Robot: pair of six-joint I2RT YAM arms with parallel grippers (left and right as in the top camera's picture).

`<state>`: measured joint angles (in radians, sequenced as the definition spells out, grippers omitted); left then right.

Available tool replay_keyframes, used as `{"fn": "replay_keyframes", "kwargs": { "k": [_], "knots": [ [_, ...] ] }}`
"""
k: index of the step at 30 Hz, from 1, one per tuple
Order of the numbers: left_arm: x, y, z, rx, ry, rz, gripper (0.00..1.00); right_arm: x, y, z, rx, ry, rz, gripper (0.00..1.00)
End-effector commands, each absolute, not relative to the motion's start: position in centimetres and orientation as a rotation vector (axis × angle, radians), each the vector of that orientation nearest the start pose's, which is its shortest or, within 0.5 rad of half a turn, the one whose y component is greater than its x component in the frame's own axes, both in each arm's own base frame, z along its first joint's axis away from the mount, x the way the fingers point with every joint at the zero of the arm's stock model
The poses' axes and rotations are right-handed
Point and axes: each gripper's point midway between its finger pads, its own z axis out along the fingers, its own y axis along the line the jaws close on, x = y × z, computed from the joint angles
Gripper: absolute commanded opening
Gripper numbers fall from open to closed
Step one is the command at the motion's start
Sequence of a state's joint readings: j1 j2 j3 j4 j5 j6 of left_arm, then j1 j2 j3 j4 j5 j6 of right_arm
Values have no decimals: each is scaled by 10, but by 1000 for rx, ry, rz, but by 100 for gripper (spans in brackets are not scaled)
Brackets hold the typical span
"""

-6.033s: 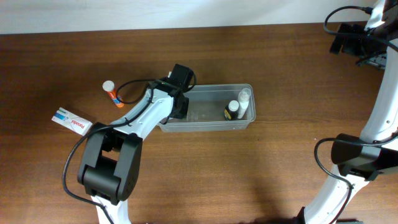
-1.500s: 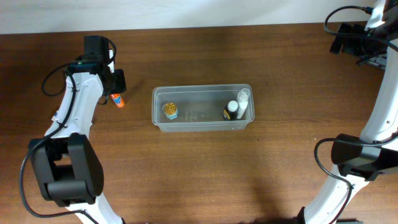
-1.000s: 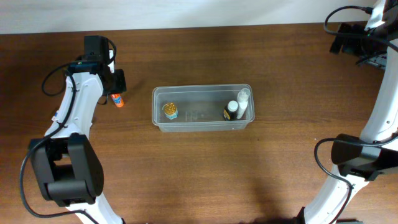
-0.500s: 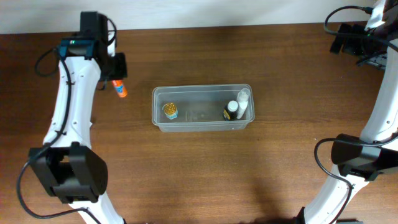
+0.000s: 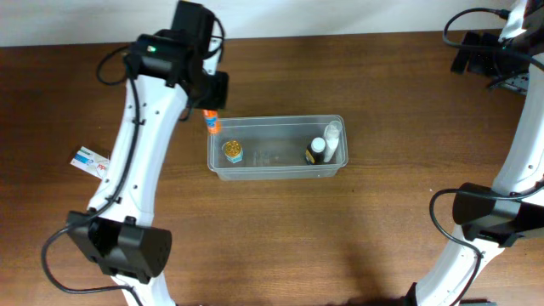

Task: Pack container
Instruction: 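Carry the orange tube over the container beside the jar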

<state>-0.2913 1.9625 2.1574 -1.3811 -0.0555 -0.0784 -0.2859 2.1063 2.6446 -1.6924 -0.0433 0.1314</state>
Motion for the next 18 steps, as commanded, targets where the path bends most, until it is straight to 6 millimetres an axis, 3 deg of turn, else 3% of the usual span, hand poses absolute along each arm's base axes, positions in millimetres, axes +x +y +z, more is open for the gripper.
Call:
{"fn": "replay_keyframes", "kwargs": {
  "k": [1, 10, 14, 18],
  "knots": [
    [415, -138, 262, 344, 2671, -63, 22, 411, -114, 311, 551, 2622, 13, 99],
    [391, -195, 263, 534, 2640, -103, 22, 411, -114, 311, 551, 2622, 13, 98],
    [387, -203, 257, 572, 2634, -40, 22, 411, -114, 310, 550, 2623, 12, 98],
    [385, -204, 232, 593, 2676, -24, 22, 411, -114, 310, 551, 2623, 13, 98]
  ]
}}
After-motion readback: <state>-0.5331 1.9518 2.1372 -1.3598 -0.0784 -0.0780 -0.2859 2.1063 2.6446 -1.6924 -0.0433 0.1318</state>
